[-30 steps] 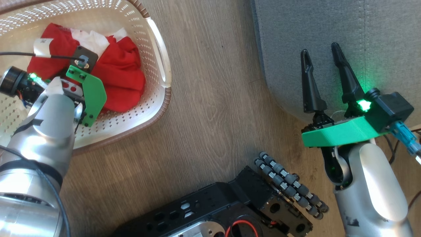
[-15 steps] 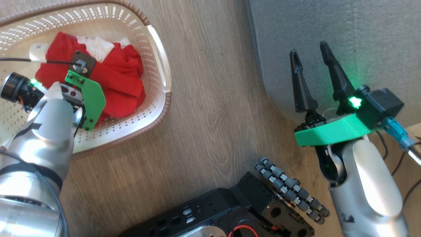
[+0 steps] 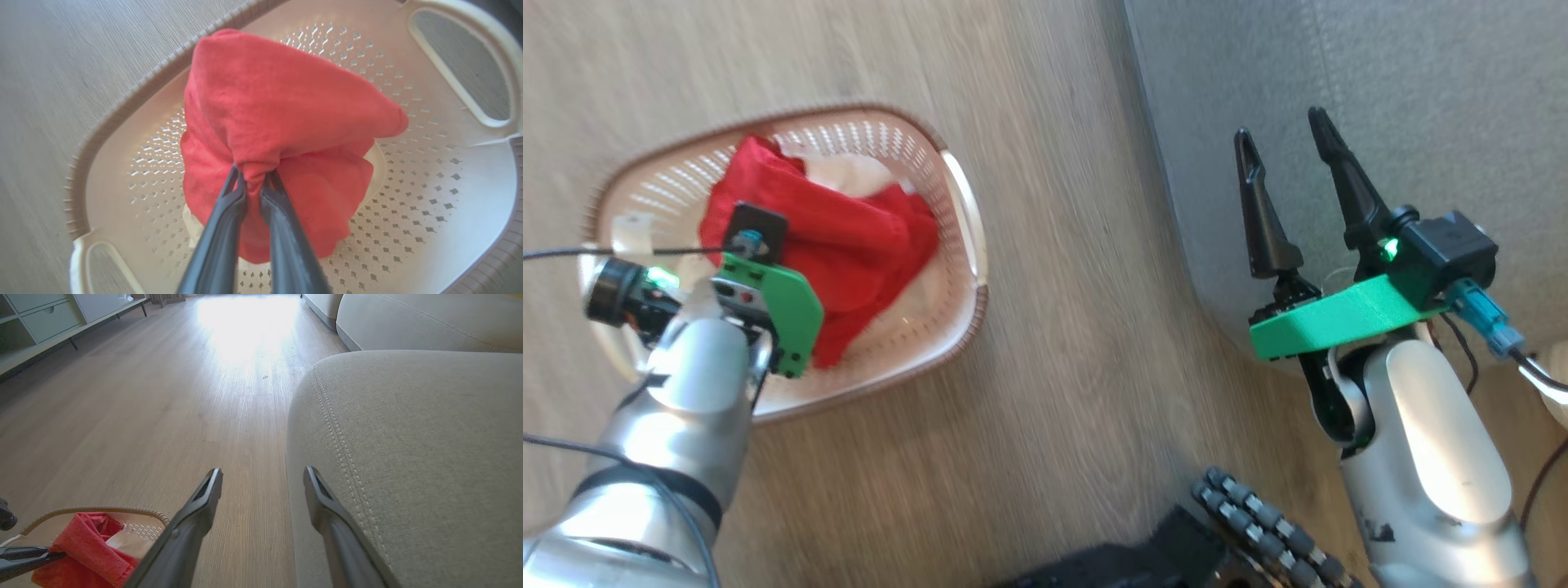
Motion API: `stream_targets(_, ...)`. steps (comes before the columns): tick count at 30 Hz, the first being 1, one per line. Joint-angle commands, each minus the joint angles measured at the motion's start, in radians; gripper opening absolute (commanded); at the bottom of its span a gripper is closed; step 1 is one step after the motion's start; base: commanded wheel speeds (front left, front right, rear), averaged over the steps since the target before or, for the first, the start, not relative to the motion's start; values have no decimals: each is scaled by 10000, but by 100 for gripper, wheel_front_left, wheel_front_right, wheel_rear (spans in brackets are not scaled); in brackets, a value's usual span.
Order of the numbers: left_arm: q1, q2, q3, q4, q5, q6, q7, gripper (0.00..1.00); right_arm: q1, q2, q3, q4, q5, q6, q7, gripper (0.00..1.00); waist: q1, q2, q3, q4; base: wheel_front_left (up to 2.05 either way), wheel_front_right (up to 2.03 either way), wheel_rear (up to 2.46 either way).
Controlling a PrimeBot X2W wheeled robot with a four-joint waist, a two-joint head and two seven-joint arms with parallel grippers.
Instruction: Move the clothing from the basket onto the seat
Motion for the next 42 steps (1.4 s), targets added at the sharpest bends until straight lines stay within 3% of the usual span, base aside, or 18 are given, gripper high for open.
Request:
stream_targets(1, 153, 124, 228, -205, -39, 49, -203, 0, 336, -97, 161, -177, -91, -2, -65, 100, 0, -1, -972, 503, 0, 0, 0)
stream_targets(6, 556, 37, 197, -796, -100, 214, -462, 0, 586, -97, 104, 74, -301, -2, -65, 100, 0, -1, -1974, 947, 0, 0, 0)
stream_targets(16, 2387, 237, 696, -5165, -178, 861, -475, 0, 1107, -97, -87, 412, -704, -2, -65, 100, 0, -1, -3721, 1737, 0, 0, 0)
stream_targets(17, 2762, 245, 827, -6134, -125, 972, -475, 0, 1209, -97, -152, 442, -729, -2, -65, 100, 0, -1, -4107, 1887, 0, 0, 0)
stream_targets(24, 4044, 162, 1688, -9441, -94, 1240, -476, 0, 1648, -97, -150, 495, -755, -2, -65, 100, 0, -1, -4931, 2157, 0, 0, 0)
stream_targets(32, 5003, -429, 2751, -13275, -62, 552, -476, 0, 2177, -97, -253, 440, -831, -2, -65, 100, 0, -1, -5712, 2501, 0, 0, 0)
stream_targets(42, 5220, -944, 2562, -15279, 132, -398, -476, 0, 2518, -97, -151, 351, -880, -2, -65, 100, 0, -1, -6112, 2640, 0, 0, 0)
